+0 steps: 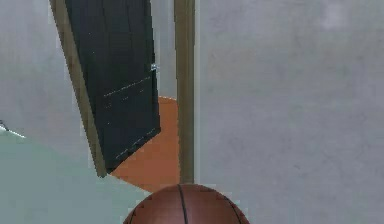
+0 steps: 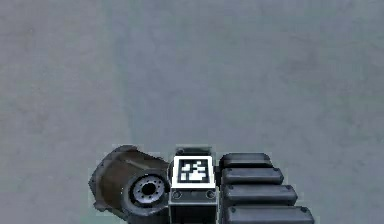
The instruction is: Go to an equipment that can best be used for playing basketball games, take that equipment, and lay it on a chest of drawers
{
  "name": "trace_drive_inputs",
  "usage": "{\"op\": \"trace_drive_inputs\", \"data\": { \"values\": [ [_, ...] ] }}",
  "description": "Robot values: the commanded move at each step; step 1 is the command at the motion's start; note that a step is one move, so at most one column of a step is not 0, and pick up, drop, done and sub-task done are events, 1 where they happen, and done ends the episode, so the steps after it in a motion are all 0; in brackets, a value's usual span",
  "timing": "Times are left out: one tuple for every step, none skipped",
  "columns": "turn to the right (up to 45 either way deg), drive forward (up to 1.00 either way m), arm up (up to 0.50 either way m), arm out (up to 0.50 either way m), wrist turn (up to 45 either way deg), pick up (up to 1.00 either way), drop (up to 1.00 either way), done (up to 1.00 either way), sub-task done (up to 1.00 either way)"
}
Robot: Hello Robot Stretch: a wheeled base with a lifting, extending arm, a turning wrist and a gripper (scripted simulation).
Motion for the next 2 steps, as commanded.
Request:
{"op": "trace_drive_inputs", "data": {
  "values": [
    [0.0, 0.65, 0.00, 0.00, 0.0, 0.00, 0.00, 0.00, 0.00],
    [-45.0, 0.00, 0.00, 0.00, 0.0, 0.00, 0.00, 0.00, 0.00]
  ]
}}
